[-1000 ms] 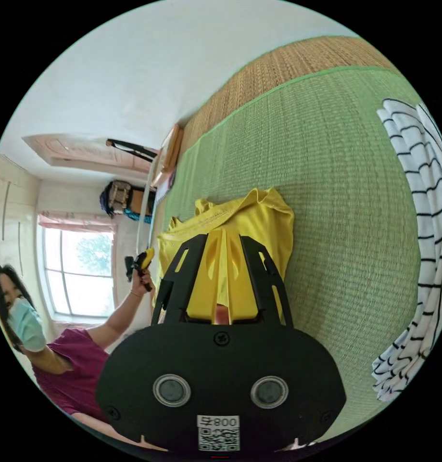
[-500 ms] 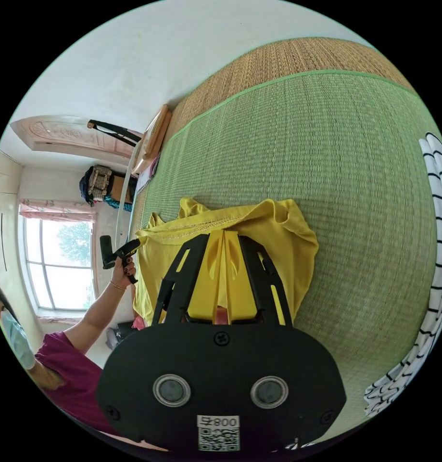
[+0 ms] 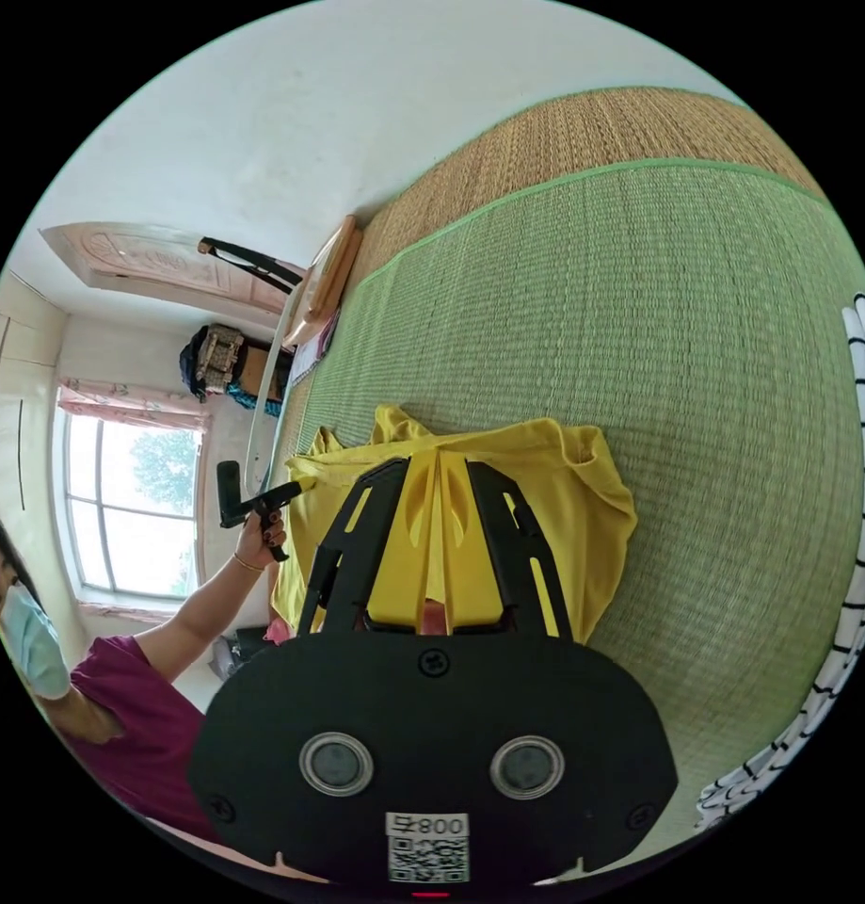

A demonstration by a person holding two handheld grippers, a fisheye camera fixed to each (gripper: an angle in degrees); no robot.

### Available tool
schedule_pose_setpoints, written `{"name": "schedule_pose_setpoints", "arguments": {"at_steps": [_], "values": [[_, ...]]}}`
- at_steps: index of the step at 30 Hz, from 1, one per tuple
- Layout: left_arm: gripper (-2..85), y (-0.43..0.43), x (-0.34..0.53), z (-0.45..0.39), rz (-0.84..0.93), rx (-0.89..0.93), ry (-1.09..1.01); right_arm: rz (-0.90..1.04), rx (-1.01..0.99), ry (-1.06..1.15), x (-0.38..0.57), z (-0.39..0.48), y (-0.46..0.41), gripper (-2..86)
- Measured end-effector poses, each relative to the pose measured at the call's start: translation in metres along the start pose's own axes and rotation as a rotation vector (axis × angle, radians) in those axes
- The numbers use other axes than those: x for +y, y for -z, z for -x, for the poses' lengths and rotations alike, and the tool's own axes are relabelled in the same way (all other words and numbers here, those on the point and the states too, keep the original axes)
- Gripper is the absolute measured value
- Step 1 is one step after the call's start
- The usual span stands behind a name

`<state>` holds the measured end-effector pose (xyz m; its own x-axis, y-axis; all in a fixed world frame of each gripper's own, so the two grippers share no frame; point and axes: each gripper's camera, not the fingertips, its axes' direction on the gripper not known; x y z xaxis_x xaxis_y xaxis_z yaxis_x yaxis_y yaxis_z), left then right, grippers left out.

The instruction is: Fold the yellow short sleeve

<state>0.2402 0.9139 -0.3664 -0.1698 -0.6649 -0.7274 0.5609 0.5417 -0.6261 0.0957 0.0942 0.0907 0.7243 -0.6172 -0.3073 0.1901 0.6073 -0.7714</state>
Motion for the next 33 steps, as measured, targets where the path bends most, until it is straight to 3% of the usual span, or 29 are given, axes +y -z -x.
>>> {"name": "schedule_pose_setpoints", "arguments": {"at_steps": [9,13,17,33], "values": [[0.3,0.013,-0.017,-0.011,-0.086,0.007,-0.019,-0.051,-0.070,-0.008,-0.014,0.007,0.017,0.1],[0.3,-0.001,0.009,-0.034,0.011,0.005,-0.112,0.048,-0.079,0.082,0.002,0.027,0.003,0.1],[0.3,-0.019,0.016,-0.046,0.106,-0.049,-0.144,0.184,0.043,0.163,0.018,0.048,-0.030,0.1],[0.4,0.038,-0.058,-0.067,-0.030,-0.112,-0.080,0.066,0.112,0.182,0.016,0.058,-0.024,0.1]]}}
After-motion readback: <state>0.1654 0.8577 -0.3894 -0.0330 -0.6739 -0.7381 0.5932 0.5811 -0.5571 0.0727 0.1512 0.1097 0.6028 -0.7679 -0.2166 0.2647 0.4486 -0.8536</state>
